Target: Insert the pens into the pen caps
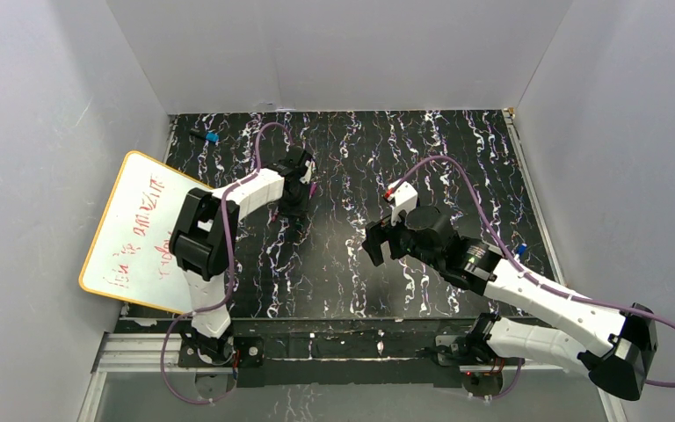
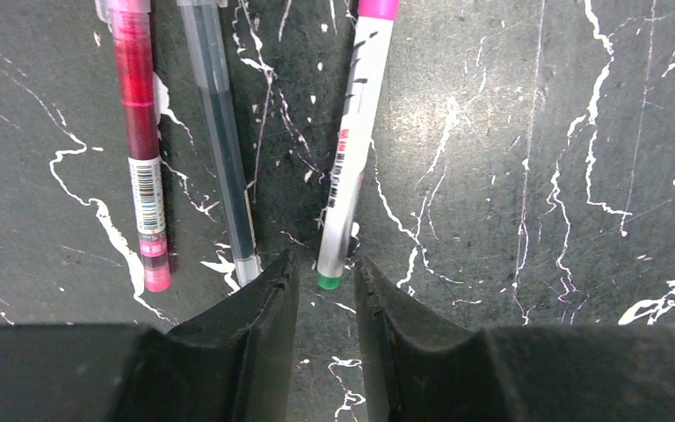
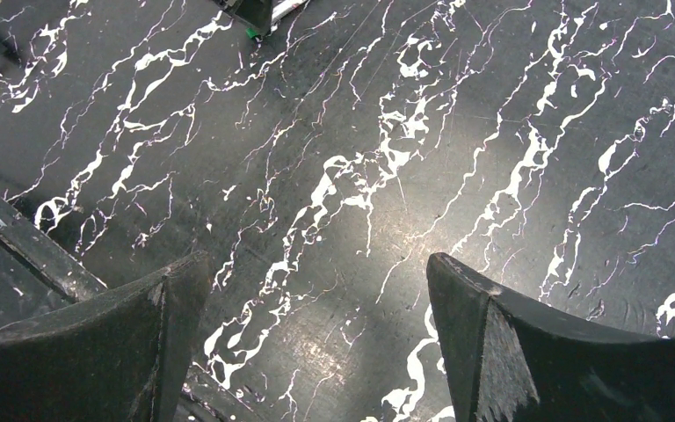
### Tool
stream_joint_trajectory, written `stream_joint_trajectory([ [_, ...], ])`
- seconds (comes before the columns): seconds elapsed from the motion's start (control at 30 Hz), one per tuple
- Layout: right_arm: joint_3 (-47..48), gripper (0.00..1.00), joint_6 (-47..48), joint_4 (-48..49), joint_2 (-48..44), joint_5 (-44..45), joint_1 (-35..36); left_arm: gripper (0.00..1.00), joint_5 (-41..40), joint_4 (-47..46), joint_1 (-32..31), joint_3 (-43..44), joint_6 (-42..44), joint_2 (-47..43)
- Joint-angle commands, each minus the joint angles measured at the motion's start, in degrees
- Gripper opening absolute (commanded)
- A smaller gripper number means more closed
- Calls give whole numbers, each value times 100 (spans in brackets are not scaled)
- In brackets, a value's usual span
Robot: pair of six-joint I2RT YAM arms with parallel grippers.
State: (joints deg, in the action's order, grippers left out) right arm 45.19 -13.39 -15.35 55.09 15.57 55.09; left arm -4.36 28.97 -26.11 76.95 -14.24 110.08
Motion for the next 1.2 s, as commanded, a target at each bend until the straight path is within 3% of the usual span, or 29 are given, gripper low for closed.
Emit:
stream_joint_trajectory([
  [0.0, -10, 99, -56, 72, -153, 103, -7, 29, -287, 92, -8, 168, -92, -336],
  [0.1, -19, 99, -120, 84, -156, 159, -10, 30, -173, -152, -13, 139, 27, -934],
  [0.23, -167, 99, -221, 339, -317, 105, -8, 41, -72, -862, -16, -346, 336, -2242],
  [0.47, 181, 99, -105, 716, -149, 195, -47, 53, -498, -2363, 29, -2250, 1267, -5001],
  [0.6, 804, 99, 184, 711, 368, -207, -122, 74, -653, -3060, 79, -3325, 1205, -6031],
  [0.7, 1067, 99, 83, 946, 792, -1366, -719, 85, -567, -2967, 181, -3305, 1149, -5955],
  [0.77, 1166, 99, -363, 1172, 1065, -2451, -1455, 88, -495, -2748, 278, -3087, 1126, -5688],
  [0.83, 1190, 99, -695, 1356, 1291, -2990, -2085, 95, -267, -2770, 463, -3019, 1039, -5580],
  [0.9, 1229, 99, -803, 1481, 1383, -2937, -2363, 97, -9, -2865, 676, -3094, 898, -5663],
  [1.17, 1344, 99, -592, 1234, 1198, -990, -2372, 98, 435, -2991, 1009, -3133, 777, -5735],
])
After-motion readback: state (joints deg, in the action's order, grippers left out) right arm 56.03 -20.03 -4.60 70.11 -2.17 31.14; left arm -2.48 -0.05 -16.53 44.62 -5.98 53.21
